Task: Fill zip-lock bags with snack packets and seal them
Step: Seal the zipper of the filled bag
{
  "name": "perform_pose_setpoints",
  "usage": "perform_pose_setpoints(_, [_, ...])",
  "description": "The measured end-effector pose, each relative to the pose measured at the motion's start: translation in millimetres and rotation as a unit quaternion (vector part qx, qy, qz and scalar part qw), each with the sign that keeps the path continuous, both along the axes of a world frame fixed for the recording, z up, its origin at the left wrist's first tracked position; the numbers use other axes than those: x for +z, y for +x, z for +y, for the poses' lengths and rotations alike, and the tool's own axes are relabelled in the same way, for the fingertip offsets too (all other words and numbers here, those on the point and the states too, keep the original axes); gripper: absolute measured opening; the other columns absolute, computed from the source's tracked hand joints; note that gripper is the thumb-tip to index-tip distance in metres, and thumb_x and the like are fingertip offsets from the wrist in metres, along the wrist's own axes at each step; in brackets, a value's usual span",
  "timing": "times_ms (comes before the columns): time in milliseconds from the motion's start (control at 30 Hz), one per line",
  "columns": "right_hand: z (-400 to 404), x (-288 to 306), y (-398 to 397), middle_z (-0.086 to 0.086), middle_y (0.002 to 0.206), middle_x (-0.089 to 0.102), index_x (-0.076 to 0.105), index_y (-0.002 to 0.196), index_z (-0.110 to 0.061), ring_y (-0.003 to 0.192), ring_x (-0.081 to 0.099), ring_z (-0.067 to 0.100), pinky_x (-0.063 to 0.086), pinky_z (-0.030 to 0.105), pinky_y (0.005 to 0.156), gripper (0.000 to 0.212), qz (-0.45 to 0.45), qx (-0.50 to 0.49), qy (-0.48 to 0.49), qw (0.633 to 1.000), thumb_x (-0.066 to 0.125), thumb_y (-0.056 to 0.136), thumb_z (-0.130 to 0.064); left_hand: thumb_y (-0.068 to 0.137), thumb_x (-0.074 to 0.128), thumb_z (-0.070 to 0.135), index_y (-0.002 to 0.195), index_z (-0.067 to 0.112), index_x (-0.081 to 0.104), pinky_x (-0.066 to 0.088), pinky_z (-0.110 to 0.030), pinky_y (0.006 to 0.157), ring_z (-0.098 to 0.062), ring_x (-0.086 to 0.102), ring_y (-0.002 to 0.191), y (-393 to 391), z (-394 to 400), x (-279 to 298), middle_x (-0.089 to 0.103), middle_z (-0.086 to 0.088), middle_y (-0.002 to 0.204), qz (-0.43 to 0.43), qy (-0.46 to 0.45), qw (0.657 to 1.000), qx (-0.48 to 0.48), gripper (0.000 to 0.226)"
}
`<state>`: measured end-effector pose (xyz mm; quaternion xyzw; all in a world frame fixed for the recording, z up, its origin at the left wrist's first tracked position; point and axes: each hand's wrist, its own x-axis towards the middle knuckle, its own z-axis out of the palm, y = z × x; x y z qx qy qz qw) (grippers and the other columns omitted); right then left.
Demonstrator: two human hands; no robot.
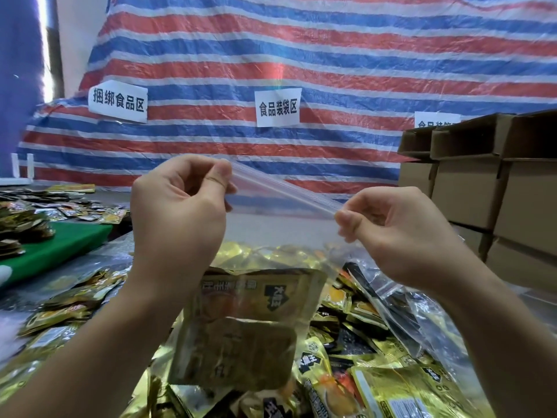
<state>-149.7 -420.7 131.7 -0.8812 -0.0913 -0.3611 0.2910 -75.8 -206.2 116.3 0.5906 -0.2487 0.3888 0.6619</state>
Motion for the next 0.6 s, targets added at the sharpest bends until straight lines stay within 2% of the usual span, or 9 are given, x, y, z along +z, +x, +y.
perform_pose_setpoints(67, [-0.8,1.7,-1.0,-0.012,0.068,0.071,0.07,0.074,-0.024,0.058,0.066,0.007,0.055,0.023,0.055,0.017,0.001,0.012,0.008,1.0,0.068,0.088,-0.033,0.096,0.063,0.025,0.078,0.022,0.07,0.052,-0.022,0.061,-0.006,0.06,0.059,1.5,2.2,1.3,0.068,0.008,0.068,-0.008,-0.011,1.0,0.004,0.02])
perform_pose_setpoints(167, [-0.6,4.1,-4.2,-0.005,0.06,0.069,0.069,0.072,-0.017,0.043,0.058,0.008,0.049,0.021,0.044,0.023,-0.013,0.032,0.027,0.999,0.067,0.086,-0.036,0.096,0.063,0.026,0.077,0.025,0.069,0.051,-0.022,0.061,-0.006,0.059,0.058,3.6,4.2,3.0,0.067,0.01,0.067,-0.014,-0.024,1.0,0.0,0.02])
perform_pose_setpoints(267, [0.9,4.7,-5.4,-0.003,0.058,0.068,0.068,0.073,-0.014,0.042,0.058,0.01,0.048,0.02,0.044,0.027,-0.021,0.06,0.036,0.997,0.065,0.082,-0.039,0.097,0.062,0.026,0.079,0.026,0.069,0.047,-0.018,0.057,-0.005,0.058,0.057,6.8,6.1,4.7,0.067,0.01,0.066,-0.011,-0.03,0.999,-0.021,0.019])
perform_pose_setpoints(333, [0.8,3.9,-4.8,-0.003,0.06,0.068,0.067,0.074,-0.016,0.047,0.061,0.011,0.052,0.025,0.047,0.026,-0.014,0.061,0.028,0.998,0.064,0.082,-0.041,0.097,0.061,0.025,0.08,0.024,0.069,0.046,-0.015,0.053,-0.004,0.057,0.056,10.7,5.5,4.3,0.067,0.009,0.066,0.011,-0.027,0.998,-0.051,0.019])
perform_pose_setpoints(400, [-1.0,2.5,-3.0,-0.005,0.067,0.069,0.066,0.076,-0.022,0.058,0.065,0.011,0.058,0.033,0.059,0.021,0.001,0.041,-0.006,0.999,0.065,0.086,-0.04,0.098,0.06,0.023,0.08,0.023,0.068,0.045,-0.016,0.052,-0.005,0.056,0.055,14.0,3.4,2.8,0.067,0.008,0.067,0.024,-0.016,0.997,-0.068,0.019])
perform_pose_setpoints(433, [-1.2,2.0,-2.1,-0.007,0.072,0.07,0.065,0.078,-0.027,0.067,0.065,0.008,0.058,0.033,0.067,0.017,0.005,0.025,-0.029,0.999,0.064,0.088,-0.041,0.098,0.059,0.023,0.08,0.023,0.067,0.045,-0.016,0.052,-0.005,0.056,0.055,15.2,1.6,1.7,0.067,0.008,0.068,0.023,-0.003,0.997,-0.067,0.02])
perform_pose_setpoints(500, [2.2,0.0,-0.8,-0.016,0.085,0.068,0.061,0.091,-0.037,0.085,0.063,-0.003,0.054,0.02,0.075,0.014,0.017,0.015,-0.052,0.998,0.059,0.084,-0.048,0.099,0.057,0.023,0.081,0.022,0.065,0.044,-0.016,0.052,-0.007,0.057,0.055,15.9,-2.8,-1.3,0.067,0.005,0.069,0.022,0.02,0.996,-0.079,0.019])
perform_pose_setpoints(600, [14.9,-6.6,1.0,-0.023,0.104,0.062,0.052,0.126,-0.039,0.092,0.059,-0.011,0.056,0.017,0.073,0.056,0.093,0.033,-0.086,0.991,0.054,0.077,-0.064,0.099,0.053,0.025,0.086,0.015,0.06,0.045,-0.016,0.051,-0.01,0.058,0.054,14.5,-12.7,-7.2,0.065,-0.001,0.067,0.015,0.051,0.989,-0.136,0.018])
